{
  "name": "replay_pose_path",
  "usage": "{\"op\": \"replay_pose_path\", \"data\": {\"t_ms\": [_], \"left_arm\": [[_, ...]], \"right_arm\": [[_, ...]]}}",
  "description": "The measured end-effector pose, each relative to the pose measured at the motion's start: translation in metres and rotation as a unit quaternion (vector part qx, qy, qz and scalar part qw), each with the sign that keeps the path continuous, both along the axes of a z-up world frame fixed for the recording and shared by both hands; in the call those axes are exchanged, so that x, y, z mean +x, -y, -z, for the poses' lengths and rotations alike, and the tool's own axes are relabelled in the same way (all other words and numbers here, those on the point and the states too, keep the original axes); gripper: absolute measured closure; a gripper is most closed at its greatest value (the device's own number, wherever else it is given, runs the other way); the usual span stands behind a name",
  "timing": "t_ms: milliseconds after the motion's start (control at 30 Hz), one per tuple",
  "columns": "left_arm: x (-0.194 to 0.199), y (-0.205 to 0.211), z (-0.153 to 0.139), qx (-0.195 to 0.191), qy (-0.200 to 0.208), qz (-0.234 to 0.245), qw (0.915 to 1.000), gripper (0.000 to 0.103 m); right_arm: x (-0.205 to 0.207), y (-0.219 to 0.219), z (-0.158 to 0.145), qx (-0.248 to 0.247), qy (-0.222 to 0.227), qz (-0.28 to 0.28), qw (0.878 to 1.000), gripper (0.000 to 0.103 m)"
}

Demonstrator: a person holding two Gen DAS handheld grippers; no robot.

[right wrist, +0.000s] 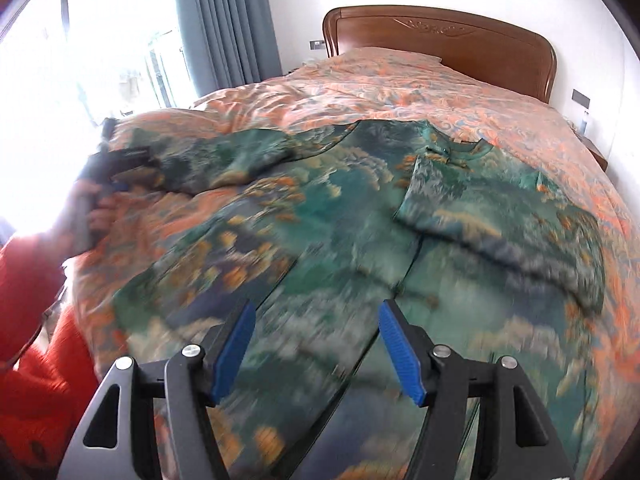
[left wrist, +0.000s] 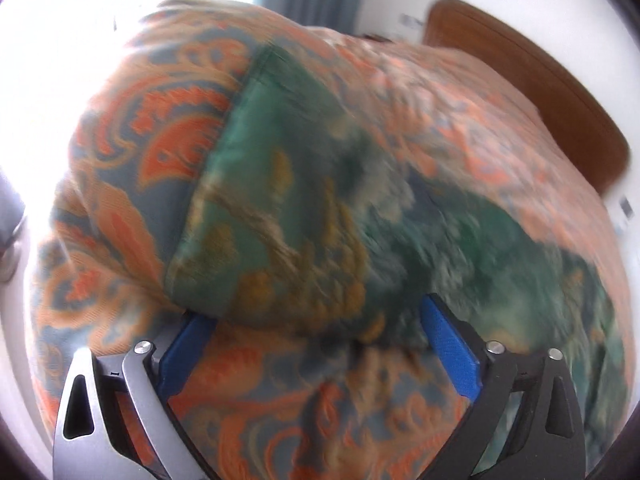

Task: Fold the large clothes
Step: 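Grasp the other sleeve cuff with the left tool and fold it over the body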

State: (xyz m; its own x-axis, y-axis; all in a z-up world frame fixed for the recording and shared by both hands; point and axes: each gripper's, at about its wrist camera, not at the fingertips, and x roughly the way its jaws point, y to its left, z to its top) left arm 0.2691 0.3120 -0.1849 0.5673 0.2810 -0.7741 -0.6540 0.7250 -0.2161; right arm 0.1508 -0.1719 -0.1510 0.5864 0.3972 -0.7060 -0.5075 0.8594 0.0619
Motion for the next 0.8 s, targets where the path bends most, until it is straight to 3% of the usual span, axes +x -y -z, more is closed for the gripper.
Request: {"op": "replay_pose_path", "data": {"t_ms": [33,67,133,233,400,533,600,700,800], "left_arm": [[0.0,-0.001,-0.002,0.007,0.0,-0.016,0.9999,0.029],[0.001,-0.002,-0.002,0.012,-0.006,-0.029,0.9995,0.063],[0.004,-0.008,0.002,0.001,-0.022,-0.047,0.9987,0.091],[-0.001,-0.005,-0.003,-0.003,-0.026,-0.063,0.9977,0.095],[-0.006,0.061,-0.051,0.114,-0.017,-0.015,0.9932,0.095],[0.004,0.125,-0.102,0.195,0.024,0.058,0.9789,0.095],[0.013,0.166,-0.127,0.227,0.049,0.101,0.9673,0.095],[0.028,0.223,-0.152,0.249,0.072,0.164,0.952,0.095],[0.048,0.28,-0.157,0.266,0.077,0.223,0.9346,0.095]], "right_arm": [[-0.009,0.002,-0.001,0.003,0.002,0.002,1.0,0.037],[-0.016,0.005,-0.002,0.006,0.004,0.005,1.0,0.037],[-0.027,0.01,-0.005,0.012,0.01,0.014,1.0,0.037],[-0.031,0.018,-0.009,0.035,0.01,0.031,0.999,0.037],[-0.038,0.027,-0.016,0.054,0.019,0.051,0.997,0.037],[-0.046,0.034,-0.015,0.08,0.021,0.066,0.994,0.037],[-0.048,0.038,-0.012,0.095,0.017,0.073,0.993,0.037],[-0.052,0.046,-0.01,0.104,0.019,0.088,0.99,0.037],[-0.058,0.062,-0.011,0.116,0.022,0.107,0.987,0.037]]}}
